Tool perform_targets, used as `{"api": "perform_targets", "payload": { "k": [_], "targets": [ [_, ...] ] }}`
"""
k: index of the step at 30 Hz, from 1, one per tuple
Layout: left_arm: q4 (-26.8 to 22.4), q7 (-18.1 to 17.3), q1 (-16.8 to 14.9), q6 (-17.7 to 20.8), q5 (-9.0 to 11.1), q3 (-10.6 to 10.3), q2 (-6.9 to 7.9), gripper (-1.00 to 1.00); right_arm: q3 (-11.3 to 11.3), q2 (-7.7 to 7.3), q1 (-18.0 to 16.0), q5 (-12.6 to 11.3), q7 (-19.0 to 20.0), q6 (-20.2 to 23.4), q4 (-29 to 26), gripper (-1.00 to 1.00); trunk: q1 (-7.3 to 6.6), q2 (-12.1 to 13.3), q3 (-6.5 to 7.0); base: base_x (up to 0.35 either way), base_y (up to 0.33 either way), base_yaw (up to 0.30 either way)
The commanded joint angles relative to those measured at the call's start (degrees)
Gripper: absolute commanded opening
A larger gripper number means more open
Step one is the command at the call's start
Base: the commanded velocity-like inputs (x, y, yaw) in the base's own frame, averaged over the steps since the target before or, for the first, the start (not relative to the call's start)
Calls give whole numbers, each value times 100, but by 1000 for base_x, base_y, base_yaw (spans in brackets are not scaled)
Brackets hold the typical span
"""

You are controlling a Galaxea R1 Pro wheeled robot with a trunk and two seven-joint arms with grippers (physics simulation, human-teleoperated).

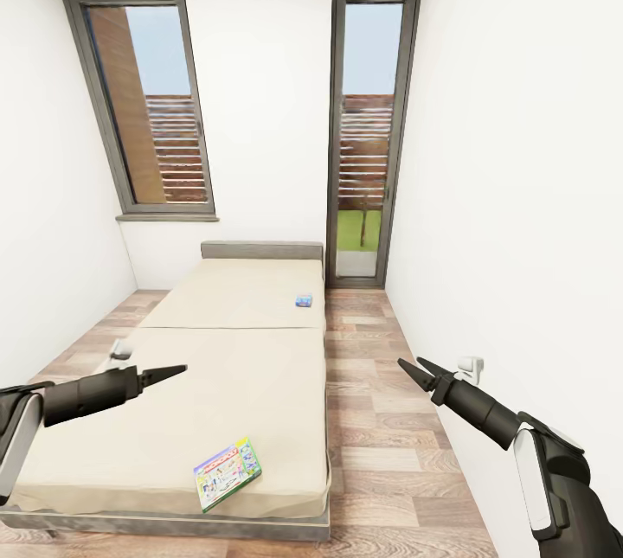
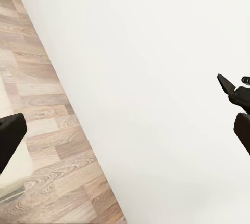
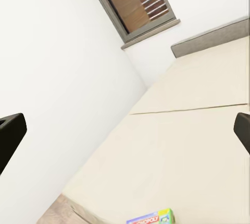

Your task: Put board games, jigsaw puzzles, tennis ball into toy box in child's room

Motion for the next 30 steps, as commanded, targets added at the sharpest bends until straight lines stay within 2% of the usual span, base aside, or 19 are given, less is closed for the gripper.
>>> {"api": "perform_targets", "payload": {
  "k": [1, 5, 8, 13, 22, 26, 29, 30],
  "targets": [
    [2, 41, -2, 32, 0, -1, -1, 100, -12, 5, -3, -22, 3, 44, 1, 100, 2, -4, -2, 0, 0, 0],
    [1, 526, -2, 40, -9, -9, -17, 100, -12, 5, -3, -20, -95, 43, 2, 100, 2, -4, -2, 0, 0, 0],
    [2, 1023, -15, 51, 8, -11, -69, 100, -12, 5, -3, -19, -155, 43, 3, 100, 2, -4, -2, 0, 0, 0],
    [2, 1401, -38, 59, 11, -25, -196, 100, -12, 6, -3, -18, -174, 43, 9, 100, 68, -125, -56, 0, 0, 0],
    [217, 1602, -55, 75, 36, 1, -243, 100, -12, 19, -3, -21, -364, 43, 20, 100, 266, -486, -218, 0, 0, 0],
    [631, 1610, -60, 84, 44, 25, -242, 100, -12, 151, -3, -17, -466, 49, 20, 100, 288, -526, -236, 0, 0, 0],
    [1343, 1613, -73, 86, 42, 79, -233, 100, -12, 276, -3, -14, -791, 64, 20, 100, 288, -526, -236, 0, 0, 0],
    [1447, 1615, -74, 85, 41, 98, -232, 100, -12, 297, -3, -14, -865, 68, 20, 100, 288, -526, -236, 0, 0, 0]
  ]
}}
